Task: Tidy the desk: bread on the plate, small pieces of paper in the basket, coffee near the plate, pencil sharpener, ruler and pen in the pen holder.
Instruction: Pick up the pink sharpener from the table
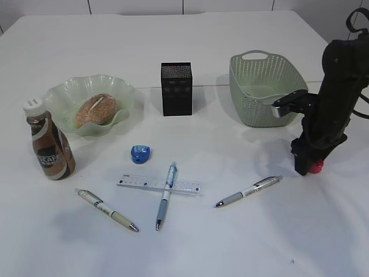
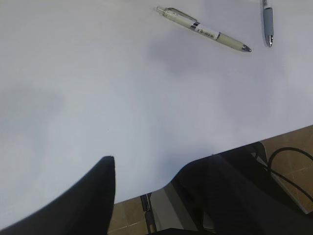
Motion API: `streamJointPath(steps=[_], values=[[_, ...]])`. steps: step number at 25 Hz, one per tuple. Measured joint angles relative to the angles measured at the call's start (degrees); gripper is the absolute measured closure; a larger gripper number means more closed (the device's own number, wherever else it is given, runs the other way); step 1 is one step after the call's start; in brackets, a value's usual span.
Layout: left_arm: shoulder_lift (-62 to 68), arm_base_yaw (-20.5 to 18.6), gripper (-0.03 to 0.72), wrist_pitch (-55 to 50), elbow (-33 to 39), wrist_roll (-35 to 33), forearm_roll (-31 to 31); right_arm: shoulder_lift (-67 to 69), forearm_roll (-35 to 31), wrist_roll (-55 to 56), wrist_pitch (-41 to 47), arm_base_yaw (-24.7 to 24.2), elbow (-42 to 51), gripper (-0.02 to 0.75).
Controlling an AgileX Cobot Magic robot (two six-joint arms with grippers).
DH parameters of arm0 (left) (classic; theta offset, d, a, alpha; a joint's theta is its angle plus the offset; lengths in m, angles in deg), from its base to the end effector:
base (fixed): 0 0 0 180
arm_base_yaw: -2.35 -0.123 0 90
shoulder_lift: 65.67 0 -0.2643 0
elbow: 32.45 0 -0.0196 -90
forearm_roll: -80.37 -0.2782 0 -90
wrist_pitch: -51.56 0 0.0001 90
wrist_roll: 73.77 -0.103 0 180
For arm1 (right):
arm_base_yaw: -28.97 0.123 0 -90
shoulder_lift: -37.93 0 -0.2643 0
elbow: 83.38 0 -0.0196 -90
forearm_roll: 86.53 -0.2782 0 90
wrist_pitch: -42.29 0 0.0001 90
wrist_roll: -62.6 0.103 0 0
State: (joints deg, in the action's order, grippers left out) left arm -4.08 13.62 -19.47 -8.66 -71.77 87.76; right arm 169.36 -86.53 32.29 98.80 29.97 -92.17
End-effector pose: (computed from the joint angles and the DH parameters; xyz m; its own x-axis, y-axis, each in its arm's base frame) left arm 0.1849 -0.0496 0.3038 -0.9137 0.1042 -0.3928 0.1722 0.9748 -0.1420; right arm 0.4211 0.0074 0.0846 -0.8543 -0.5197 -0.0128 -0.5196 0.8544 -0.0075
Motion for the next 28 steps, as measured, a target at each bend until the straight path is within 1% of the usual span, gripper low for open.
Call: streamJointPath(steps=[6, 15, 28], values=[[0.0, 0.0, 0.274, 0.0, 0.0, 0.0, 0.0, 0.0, 0.0, 0.2, 0.0, 0.0, -0.4, 0.205], [0.0, 0.0, 0.274, 0.0, 0.0, 0.0, 0.0, 0.0, 3.0, 0.2, 0.0, 0.0, -0.4, 0.206], [0.0, 0.0, 0.274, 0.0, 0.0, 0.0, 0.0, 0.0, 1.8, 0.0, -0.1, 0.0, -0.4, 0.206]])
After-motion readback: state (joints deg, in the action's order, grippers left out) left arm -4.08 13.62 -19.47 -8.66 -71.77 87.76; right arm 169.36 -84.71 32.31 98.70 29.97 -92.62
